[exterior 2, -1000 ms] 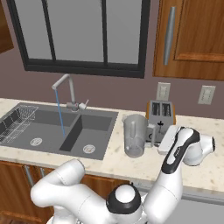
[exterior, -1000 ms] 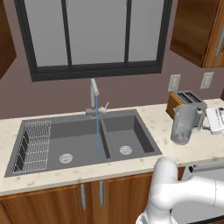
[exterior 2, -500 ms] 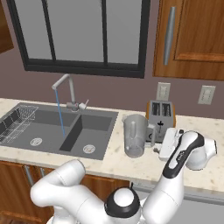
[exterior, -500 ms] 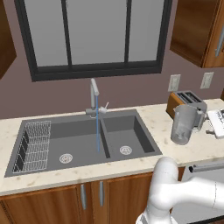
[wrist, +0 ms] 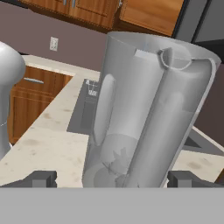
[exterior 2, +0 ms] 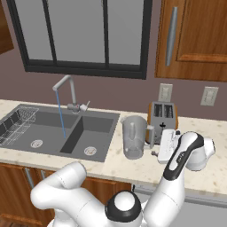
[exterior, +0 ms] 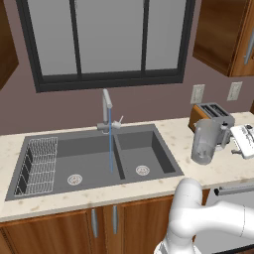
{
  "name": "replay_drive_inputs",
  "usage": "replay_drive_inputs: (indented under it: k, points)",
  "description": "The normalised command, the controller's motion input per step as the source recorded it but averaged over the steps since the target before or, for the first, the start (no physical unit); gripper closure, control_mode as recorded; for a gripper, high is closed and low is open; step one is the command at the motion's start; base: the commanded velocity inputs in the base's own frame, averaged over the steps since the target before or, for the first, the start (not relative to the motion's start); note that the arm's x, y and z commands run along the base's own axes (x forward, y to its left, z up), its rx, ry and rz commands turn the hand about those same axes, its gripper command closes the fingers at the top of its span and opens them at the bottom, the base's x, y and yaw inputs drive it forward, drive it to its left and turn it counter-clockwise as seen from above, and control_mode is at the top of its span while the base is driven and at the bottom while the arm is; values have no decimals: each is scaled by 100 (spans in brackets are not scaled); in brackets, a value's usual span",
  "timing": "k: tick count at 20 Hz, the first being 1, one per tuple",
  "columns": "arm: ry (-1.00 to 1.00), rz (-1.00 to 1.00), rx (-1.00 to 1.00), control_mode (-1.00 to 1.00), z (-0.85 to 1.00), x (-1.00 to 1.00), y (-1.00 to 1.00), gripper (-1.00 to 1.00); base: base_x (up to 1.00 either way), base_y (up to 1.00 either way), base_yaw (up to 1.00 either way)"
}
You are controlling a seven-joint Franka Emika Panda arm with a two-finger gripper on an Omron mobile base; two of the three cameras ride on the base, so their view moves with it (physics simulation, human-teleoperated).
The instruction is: Turn on the sink faucet and place the jug under the water for a few seconds to fill it up.
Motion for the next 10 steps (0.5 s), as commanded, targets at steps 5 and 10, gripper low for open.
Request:
replay_drive_inputs:
  k: [5, 10]
  points:
    - [3, 2, 0, -100, 2, 1, 27, -100, 0, 0, 0]
    - [1, 0, 0, -100, 2, 0, 9, -100, 0, 0, 0]
